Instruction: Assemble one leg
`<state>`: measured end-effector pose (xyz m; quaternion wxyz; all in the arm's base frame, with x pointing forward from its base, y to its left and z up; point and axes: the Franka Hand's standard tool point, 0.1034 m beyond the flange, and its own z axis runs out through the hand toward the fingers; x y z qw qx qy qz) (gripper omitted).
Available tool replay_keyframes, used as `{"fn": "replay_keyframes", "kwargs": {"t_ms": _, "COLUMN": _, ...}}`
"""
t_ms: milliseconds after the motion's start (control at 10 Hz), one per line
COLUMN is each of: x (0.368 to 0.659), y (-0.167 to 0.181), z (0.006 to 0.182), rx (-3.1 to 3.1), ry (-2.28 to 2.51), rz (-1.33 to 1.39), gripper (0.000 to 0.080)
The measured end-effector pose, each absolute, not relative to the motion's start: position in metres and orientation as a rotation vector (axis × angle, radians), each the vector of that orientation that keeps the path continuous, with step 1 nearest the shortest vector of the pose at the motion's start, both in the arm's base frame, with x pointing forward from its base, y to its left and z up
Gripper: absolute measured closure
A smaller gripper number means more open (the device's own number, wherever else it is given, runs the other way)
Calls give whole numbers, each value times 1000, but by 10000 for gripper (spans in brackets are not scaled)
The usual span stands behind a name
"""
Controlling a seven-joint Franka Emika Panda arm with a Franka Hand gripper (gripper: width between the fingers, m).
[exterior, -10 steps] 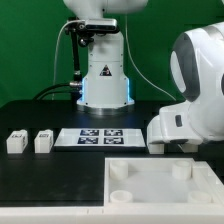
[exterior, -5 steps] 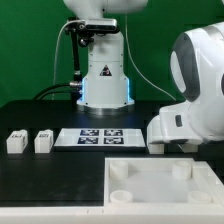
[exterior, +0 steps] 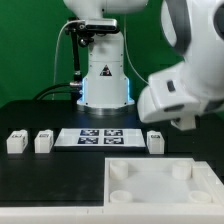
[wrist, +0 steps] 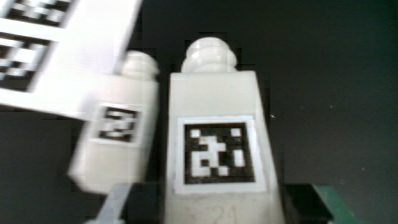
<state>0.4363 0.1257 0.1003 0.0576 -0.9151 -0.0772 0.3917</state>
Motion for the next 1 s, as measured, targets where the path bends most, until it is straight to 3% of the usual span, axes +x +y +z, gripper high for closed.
{"fn": "replay_keyframes", "kwargs": {"t_ms": 200, "x": 452, "y": 132, "z": 128, "rx": -2906, "ry": -148, "rz": 916, "gripper": 509}}
{"fn": "replay_keyframes", "kwargs": {"t_ms": 500, "x": 459, "y": 125, "z": 123, "rx": -3010, "ry": -180, "rz": 455, "gripper": 508}}
{"fn": "replay_keyframes", "kwargs": {"t_ms": 700, "x": 512, "y": 110, "z": 143, "rx": -3014, "ry": -214, "rz": 232, "gripper": 508}}
{"fn": "replay_keyframes", "kwargs": {"t_ms": 900, "x": 558, "y": 117, "z": 174, "rx": -3023, "ry": -209, "rz": 4, "gripper": 508}}
{"fn": "replay_keyframes", "kwargs": {"t_ms": 1000, "x": 578, "y": 120, "z": 182, "rx": -3010, "ry": -203, "rz": -201, "gripper": 508}}
